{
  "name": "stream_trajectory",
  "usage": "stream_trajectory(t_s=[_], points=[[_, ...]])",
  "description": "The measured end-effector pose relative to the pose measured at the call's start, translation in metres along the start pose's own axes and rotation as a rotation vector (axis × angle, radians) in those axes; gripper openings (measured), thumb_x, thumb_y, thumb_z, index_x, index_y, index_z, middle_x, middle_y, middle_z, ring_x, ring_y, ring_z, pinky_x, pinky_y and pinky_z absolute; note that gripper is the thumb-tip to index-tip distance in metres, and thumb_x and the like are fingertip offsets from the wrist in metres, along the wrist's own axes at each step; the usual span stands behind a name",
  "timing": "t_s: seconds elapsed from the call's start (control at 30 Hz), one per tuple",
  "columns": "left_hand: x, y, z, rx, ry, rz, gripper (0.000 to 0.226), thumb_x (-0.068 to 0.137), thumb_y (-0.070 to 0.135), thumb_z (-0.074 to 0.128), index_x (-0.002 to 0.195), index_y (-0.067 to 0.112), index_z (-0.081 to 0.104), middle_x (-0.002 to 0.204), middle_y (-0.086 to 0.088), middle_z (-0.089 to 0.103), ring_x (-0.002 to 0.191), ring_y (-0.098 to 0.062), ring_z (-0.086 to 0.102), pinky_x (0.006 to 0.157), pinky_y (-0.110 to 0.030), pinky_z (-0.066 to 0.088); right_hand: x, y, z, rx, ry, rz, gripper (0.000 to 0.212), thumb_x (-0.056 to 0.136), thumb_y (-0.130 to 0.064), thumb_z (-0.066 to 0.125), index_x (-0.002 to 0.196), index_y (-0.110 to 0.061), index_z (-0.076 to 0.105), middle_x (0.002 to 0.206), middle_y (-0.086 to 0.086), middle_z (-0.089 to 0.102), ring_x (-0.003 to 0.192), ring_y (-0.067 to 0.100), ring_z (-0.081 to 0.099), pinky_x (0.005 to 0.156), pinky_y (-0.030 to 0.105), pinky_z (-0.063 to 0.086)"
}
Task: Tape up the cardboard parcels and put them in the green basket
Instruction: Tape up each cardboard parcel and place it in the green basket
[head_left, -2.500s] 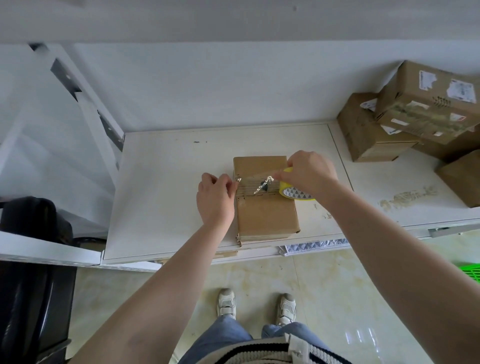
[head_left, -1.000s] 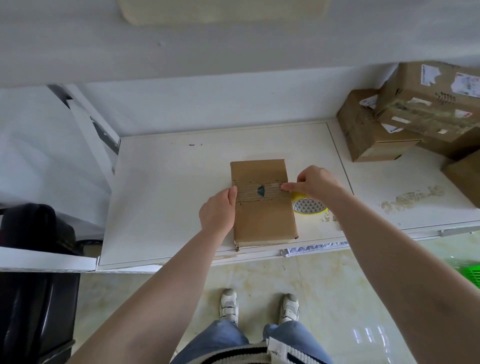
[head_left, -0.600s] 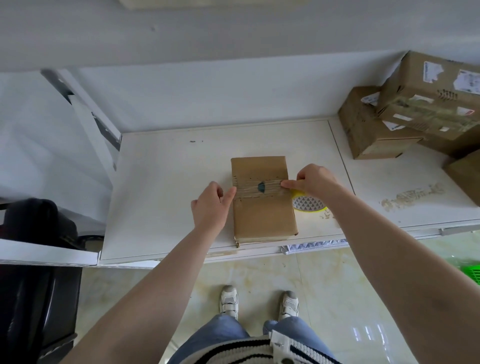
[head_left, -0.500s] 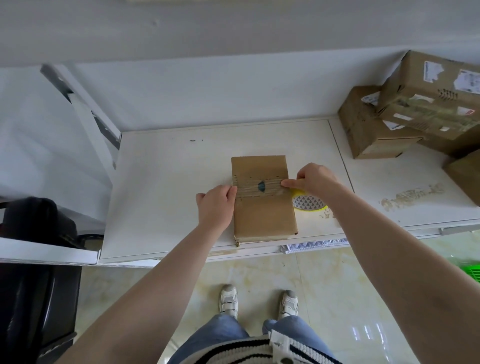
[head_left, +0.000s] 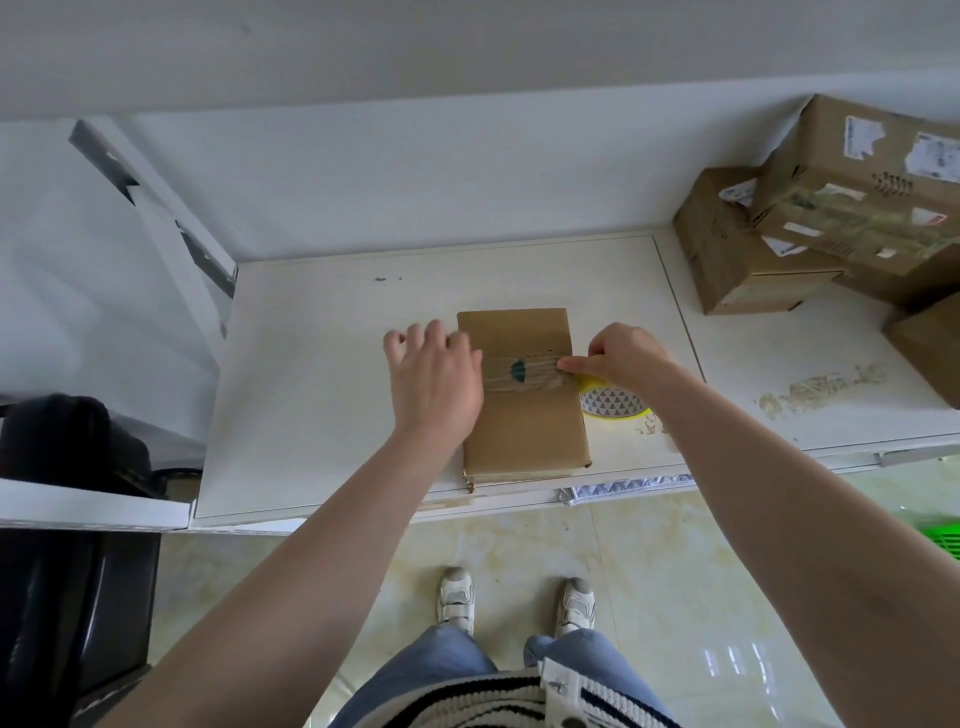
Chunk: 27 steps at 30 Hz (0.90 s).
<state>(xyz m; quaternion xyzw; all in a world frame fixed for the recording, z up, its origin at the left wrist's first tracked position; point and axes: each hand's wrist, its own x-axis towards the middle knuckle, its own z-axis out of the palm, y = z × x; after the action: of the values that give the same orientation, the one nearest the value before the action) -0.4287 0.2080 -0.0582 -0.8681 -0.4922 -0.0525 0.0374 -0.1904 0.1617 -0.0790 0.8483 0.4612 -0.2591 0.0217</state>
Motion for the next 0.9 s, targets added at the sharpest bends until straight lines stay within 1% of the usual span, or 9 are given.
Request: stream_trajectory(t_s=[0.03, 0.07, 0.1, 0.13, 0.2, 0.3, 0.5, 0.7, 0.9], points=[[0.004, 0.011, 0.001, -0.063, 0.048, 0.072, 0.039, 0.101, 0.036, 0.034, 0.118, 0.016, 0.063, 0.121, -0.007, 0.060, 0.117, -0.030, 0.051, 0.108, -0.050, 0.024, 0.000, 0.000, 0.000, -0.005, 0.000, -0.001, 0.056, 0.075, -0.076, 0.058, 0.061, -0.021, 0.058, 0.062, -0.001, 0.060, 0.060, 0.016, 0.058, 0.051, 0.025, 0.036], [0.010, 0.023, 0.002, -0.127, 0.033, 0.158, 0.044, 0.102, 0.036, 0.031, 0.137, 0.017, 0.050, 0.145, -0.010, 0.046, 0.136, -0.032, 0.038, 0.116, -0.053, 0.012, 0.000, 0.000, 0.000, -0.009, -0.001, 0.000, 0.056, 0.075, -0.076, 0.058, 0.061, -0.021, 0.058, 0.062, -0.001, 0.060, 0.061, 0.016, 0.058, 0.052, 0.026, 0.037], [0.017, 0.036, 0.006, -0.162, -0.020, 0.224, 0.051, 0.103, 0.038, 0.026, 0.151, 0.019, 0.030, 0.160, -0.011, 0.022, 0.149, -0.032, 0.015, 0.119, -0.054, -0.002, 0.001, -0.001, -0.001, -0.013, -0.003, 0.000, 0.057, 0.075, -0.076, 0.057, 0.060, -0.021, 0.057, 0.062, -0.001, 0.060, 0.061, 0.016, 0.058, 0.053, 0.026, 0.038], [0.023, 0.047, 0.010, -0.163, -0.080, 0.258, 0.057, 0.104, 0.040, 0.021, 0.156, 0.020, 0.010, 0.164, -0.009, -0.001, 0.151, -0.031, -0.006, 0.118, -0.054, -0.012, 0.001, -0.001, -0.001, -0.021, -0.005, 0.001, 0.057, 0.075, -0.077, 0.056, 0.060, -0.022, 0.057, 0.061, -0.001, 0.059, 0.061, 0.016, 0.058, 0.054, 0.027, 0.039], [0.030, 0.060, 0.024, -0.123, -0.160, 0.246, 0.064, 0.104, 0.046, 0.014, 0.156, 0.018, -0.011, 0.162, -0.007, -0.022, 0.147, -0.029, -0.024, 0.118, -0.053, -0.014, 0.001, -0.002, -0.001, -0.029, -0.011, 0.005, 0.059, 0.075, -0.079, 0.054, 0.060, -0.021, 0.058, 0.061, -0.001, 0.060, 0.060, 0.016, 0.059, 0.054, 0.027, 0.041], [0.032, 0.061, 0.041, -0.071, -0.182, 0.186, 0.067, 0.102, 0.049, 0.007, 0.153, 0.015, -0.019, 0.160, -0.007, -0.027, 0.146, -0.027, -0.028, 0.119, -0.052, -0.012, 0.001, -0.002, -0.001, -0.028, -0.015, 0.004, 0.061, 0.073, -0.080, 0.054, 0.062, -0.020, 0.060, 0.061, -0.001, 0.061, 0.060, 0.016, 0.059, 0.053, 0.027, 0.040], [0.029, 0.061, 0.046, -0.063, -0.175, 0.173, 0.067, 0.101, 0.048, 0.005, 0.153, 0.013, -0.019, 0.160, -0.008, -0.027, 0.146, -0.027, -0.026, 0.120, -0.051, -0.007, -0.002, -0.003, -0.001, -0.028, -0.023, 0.010, 0.058, 0.075, -0.079, 0.054, 0.063, -0.023, 0.057, 0.062, -0.003, 0.059, 0.057, 0.013, 0.056, 0.048, 0.023, 0.032], [0.041, 0.057, 0.037, -0.177, -0.301, 0.188, 0.067, 0.102, 0.050, 0.006, 0.150, 0.015, -0.024, 0.157, -0.008, -0.032, 0.145, -0.026, -0.029, 0.115, -0.047, -0.020, -0.004, -0.003, -0.005, -0.022, -0.022, -0.005, 0.055, 0.077, -0.076, 0.055, 0.066, -0.022, 0.058, 0.065, -0.002, 0.060, 0.058, 0.013, 0.056, 0.048, 0.023, 0.033], [0.024, 0.060, 0.043, -0.088, -0.193, 0.073, 0.068, 0.104, 0.048, 0.010, 0.153, 0.011, -0.018, 0.160, -0.009, -0.025, 0.147, -0.025, -0.024, 0.120, -0.047, -0.011, -0.005, -0.003, -0.005, -0.016, -0.026, 0.001, 0.053, 0.078, -0.075, 0.056, 0.067, -0.023, 0.059, 0.066, -0.002, 0.061, 0.059, 0.013, 0.057, 0.048, 0.023, 0.033]])
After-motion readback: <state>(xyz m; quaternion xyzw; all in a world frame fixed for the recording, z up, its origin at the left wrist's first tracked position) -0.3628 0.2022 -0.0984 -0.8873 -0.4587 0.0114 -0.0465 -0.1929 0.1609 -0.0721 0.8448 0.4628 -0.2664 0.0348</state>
